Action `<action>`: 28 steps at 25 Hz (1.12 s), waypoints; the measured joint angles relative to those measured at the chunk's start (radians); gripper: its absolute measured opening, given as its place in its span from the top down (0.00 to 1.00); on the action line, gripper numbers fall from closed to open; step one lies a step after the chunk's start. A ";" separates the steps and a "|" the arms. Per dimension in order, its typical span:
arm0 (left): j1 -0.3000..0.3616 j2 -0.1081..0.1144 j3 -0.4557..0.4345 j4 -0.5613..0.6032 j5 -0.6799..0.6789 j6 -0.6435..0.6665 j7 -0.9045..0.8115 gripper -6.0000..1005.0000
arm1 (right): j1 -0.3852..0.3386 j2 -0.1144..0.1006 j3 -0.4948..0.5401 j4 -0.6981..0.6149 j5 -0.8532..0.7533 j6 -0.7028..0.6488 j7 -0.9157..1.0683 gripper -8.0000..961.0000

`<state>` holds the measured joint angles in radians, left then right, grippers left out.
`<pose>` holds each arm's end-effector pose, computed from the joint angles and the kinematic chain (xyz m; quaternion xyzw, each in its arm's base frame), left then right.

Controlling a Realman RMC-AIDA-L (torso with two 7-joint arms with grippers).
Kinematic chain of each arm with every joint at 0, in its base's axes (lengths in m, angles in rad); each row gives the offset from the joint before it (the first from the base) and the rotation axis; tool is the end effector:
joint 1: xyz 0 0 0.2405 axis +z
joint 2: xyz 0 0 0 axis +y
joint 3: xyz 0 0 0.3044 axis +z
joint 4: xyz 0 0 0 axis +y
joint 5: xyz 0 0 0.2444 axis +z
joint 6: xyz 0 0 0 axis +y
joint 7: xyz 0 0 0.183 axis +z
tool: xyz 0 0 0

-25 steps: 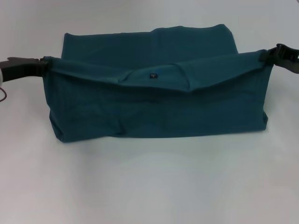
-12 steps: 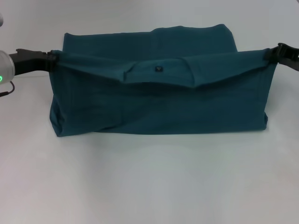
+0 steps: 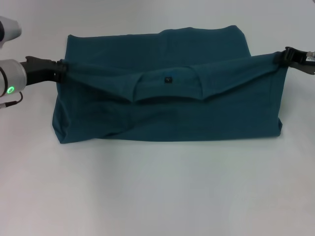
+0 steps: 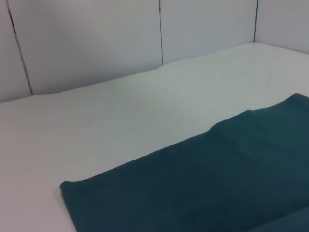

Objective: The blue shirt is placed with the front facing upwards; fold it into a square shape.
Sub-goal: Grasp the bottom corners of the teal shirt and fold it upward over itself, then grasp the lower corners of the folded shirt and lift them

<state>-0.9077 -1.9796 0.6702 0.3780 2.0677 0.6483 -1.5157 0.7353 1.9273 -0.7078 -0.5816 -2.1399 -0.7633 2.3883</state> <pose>-0.2847 0.5841 -0.0194 -0.8562 -0.2775 -0.1012 0.4239 0.3481 0.5555 0.0532 -0.6734 0.5783 0.2325 0.3974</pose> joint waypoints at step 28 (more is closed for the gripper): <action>0.097 -0.103 0.032 0.140 0.002 -0.012 0.065 0.63 | -0.076 0.023 -0.049 -0.081 0.001 -0.033 -0.105 0.42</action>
<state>-0.8105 -2.0824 0.7026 0.5176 2.0693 0.6365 -1.4506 0.6590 1.9506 -0.7564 -0.6628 -2.1386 -0.7966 2.2834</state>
